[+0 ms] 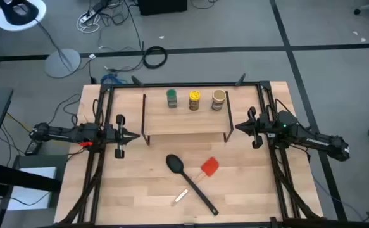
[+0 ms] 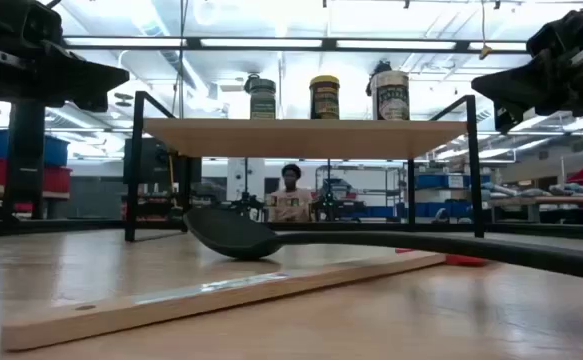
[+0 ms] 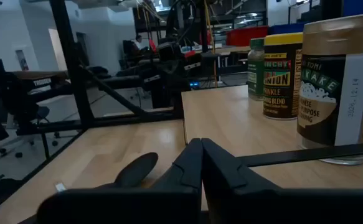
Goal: Shelf spices
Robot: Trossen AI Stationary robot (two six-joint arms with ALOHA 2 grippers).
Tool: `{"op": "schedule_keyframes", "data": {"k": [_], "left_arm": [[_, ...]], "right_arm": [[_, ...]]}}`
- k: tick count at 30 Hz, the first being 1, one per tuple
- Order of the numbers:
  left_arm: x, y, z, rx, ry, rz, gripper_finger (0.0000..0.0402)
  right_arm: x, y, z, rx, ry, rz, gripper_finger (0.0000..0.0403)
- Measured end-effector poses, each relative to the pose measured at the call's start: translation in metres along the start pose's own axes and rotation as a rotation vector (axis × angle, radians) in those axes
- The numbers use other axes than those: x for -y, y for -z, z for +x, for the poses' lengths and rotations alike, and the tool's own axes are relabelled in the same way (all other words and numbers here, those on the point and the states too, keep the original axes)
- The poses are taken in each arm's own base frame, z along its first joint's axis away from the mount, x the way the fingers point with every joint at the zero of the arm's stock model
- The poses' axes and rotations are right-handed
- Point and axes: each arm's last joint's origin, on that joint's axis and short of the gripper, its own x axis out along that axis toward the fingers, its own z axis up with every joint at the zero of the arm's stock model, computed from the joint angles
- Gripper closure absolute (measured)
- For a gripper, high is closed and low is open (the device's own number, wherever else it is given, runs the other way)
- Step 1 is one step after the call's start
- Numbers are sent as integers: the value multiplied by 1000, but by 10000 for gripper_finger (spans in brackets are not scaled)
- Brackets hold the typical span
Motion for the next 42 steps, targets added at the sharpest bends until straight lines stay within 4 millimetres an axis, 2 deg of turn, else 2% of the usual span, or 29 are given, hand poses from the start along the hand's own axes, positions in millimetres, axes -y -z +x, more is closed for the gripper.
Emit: {"op": "schedule_keyframes", "data": {"k": [29,33,37,42], "left_arm": [[0,0,0,0,0,0,383],[0,0,0,0,1,0,383],[0,0,0,0,0,0,383],[0,0,0,0,0,0,383]], "right_arm": [[0,0,0,5,0,-2,396],[-1,-18,-2,188,37,-55,396],[-2,-37,-7,378,71,-13,396],[-6,-72,-12,412,106,53,396]]}}
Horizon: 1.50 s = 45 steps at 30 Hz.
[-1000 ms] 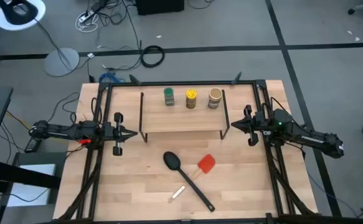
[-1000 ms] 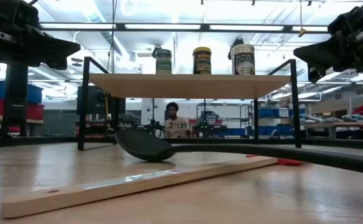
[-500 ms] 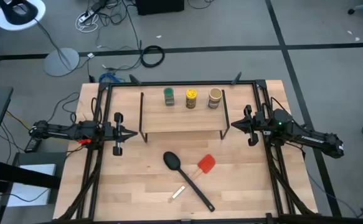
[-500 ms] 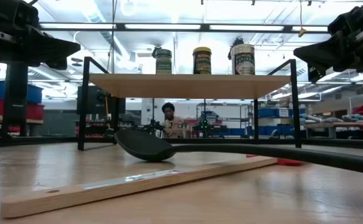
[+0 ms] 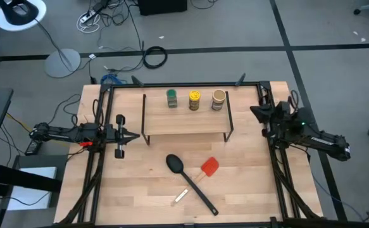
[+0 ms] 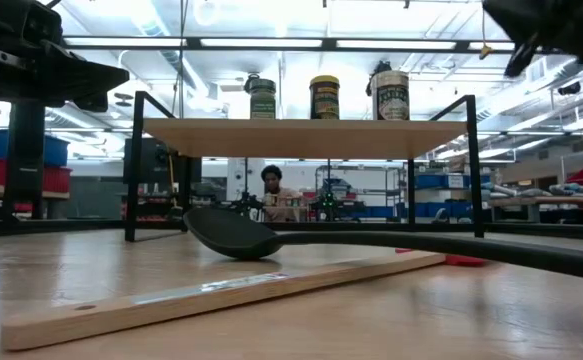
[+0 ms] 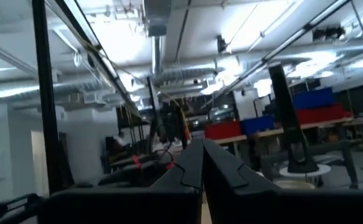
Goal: Shelf spices
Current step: Remove the brown seasoning bottle from the shelf
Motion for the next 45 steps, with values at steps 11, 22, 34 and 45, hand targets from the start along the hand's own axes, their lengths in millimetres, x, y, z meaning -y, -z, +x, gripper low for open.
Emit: {"op": "schedule_keyframes", "data": {"k": [11,22,34,45], "left_arm": [[0,0,0,0,0,0,383],[0,-1,0,8,-7,3,383],[-2,-6,0,57,-38,23,383],[-4,-17,-2,174,-52,-24,383]], "right_arm": [[-10,-75,56,-65,49,43,396],[15,-91,123,-193,263,-28,396],[52,-65,149,-312,406,6,396],[64,-69,170,-544,279,-63,367]]}}
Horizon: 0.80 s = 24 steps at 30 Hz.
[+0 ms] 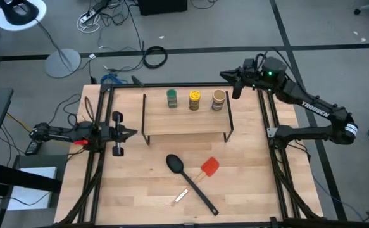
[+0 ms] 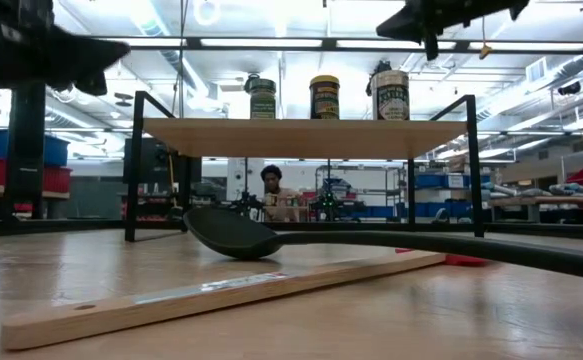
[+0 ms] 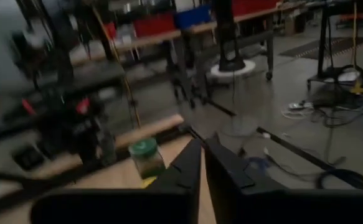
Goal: Shelf spices
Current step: Remove the brown seasoning bottle from the shelf
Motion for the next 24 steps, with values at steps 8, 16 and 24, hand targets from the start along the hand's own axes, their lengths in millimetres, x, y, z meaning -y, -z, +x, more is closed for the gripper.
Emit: {"op": "schedule_keyframes", "data": {"k": [8,16,24], "left_arm": [[-6,-25,-3,268,-11,-320,383],[-11,-48,-7,388,-2,-433,383],[-19,-75,2,369,-124,-463,383]], "right_arm": [[-14,-35,7,-120,-29,-213,249],[-23,-41,5,-207,-63,-327,136],[-20,-29,1,-354,-34,-364,76]]}}
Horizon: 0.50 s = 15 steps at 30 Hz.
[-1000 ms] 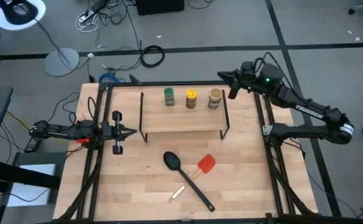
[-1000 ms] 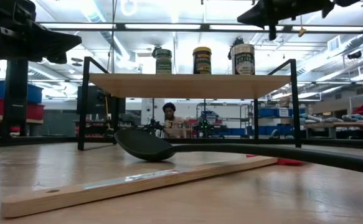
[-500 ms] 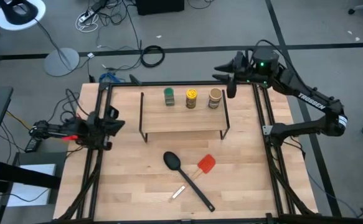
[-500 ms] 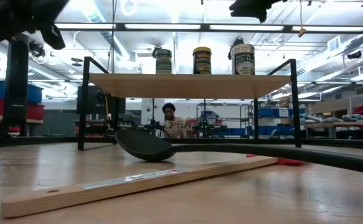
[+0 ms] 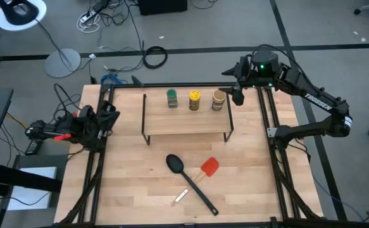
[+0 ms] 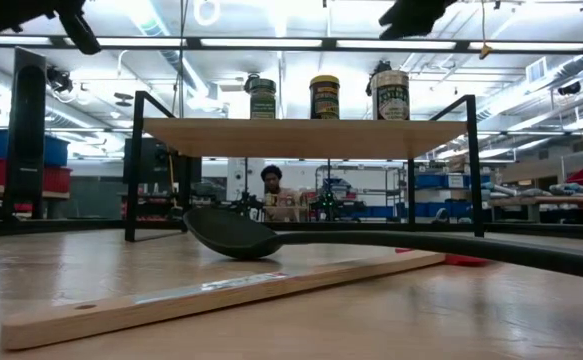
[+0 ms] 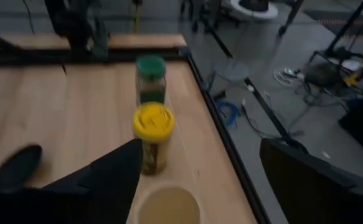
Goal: Shelf spices
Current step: Remove the brown seasoning bottle from the shelf
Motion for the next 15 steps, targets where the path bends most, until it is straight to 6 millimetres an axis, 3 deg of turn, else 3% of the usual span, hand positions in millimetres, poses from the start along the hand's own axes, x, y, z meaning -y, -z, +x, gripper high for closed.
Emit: {"op": "schedule_keyframes", "data": {"k": [7,15], "left_arm": [[13,-20,34,-105,-63,81,380],[32,-52,77,-276,-73,211,370]], "right_arm": [[-1,7,0,-76,12,-8,66],[-1,18,18,-215,-7,11,66]]}}
